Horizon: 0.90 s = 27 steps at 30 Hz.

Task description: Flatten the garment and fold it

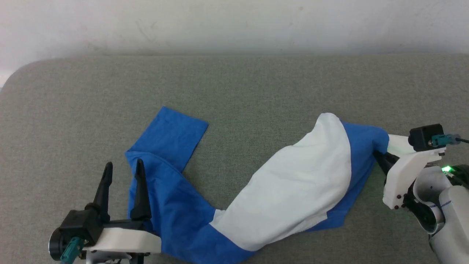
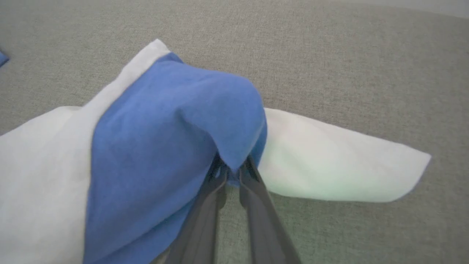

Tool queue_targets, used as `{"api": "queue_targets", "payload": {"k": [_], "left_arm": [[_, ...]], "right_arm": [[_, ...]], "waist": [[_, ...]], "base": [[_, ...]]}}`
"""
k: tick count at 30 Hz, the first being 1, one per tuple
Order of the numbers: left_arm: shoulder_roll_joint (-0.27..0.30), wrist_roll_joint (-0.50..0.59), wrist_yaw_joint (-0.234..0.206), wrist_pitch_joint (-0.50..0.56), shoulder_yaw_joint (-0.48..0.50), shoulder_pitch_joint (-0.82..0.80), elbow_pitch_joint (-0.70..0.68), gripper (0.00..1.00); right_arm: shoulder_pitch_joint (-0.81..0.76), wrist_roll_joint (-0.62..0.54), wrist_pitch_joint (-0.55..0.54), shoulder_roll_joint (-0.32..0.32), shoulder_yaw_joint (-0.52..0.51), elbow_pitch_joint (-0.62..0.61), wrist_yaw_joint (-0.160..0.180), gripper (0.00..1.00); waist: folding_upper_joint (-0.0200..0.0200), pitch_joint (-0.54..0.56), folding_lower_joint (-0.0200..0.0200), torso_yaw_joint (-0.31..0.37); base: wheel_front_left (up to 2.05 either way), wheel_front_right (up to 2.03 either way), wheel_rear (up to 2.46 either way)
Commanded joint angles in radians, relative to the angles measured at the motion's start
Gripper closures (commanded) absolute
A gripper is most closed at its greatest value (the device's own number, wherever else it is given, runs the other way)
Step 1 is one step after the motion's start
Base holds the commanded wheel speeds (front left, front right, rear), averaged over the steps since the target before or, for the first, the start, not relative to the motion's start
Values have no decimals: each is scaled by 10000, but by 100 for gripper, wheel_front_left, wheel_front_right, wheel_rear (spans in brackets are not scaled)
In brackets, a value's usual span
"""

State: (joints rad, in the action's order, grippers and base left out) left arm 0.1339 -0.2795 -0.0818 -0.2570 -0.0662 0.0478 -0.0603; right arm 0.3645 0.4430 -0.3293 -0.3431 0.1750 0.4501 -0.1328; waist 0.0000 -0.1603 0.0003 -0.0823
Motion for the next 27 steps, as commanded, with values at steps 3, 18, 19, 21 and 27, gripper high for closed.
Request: {"api": "queue_targets", "payload": {"k": [3,18,19,21,27], "left_arm": [[-56,207,97,-46,0,-132,206,0],[57,231,52,-47,260,548,262,0],[55,230,57,-47,238,534,260,0],[49,231,62,-47,210,508,258,0],[-52,185,119,-47,37,266,322,0]], "right_arm": [[-236,147,825,173,-12,220,21,0],[-3436,-315,681,613,-1329,-3180,21,0],[-3419,-242,281,573,-1230,-3314,21,0],[-3371,-126,-154,531,-1087,-3384,21,0],[-2384,370,-1752,176,-207,-2984,21,0]], "waist": [[0,81,-3,-94],[0,917,-3,328],[0,903,-3,326],[0,873,-3,314],[0,473,-3,85]], "base": [[0,0,0],[0,0,0],[0,0,0],[0,0,0],[0,0,0]]}}
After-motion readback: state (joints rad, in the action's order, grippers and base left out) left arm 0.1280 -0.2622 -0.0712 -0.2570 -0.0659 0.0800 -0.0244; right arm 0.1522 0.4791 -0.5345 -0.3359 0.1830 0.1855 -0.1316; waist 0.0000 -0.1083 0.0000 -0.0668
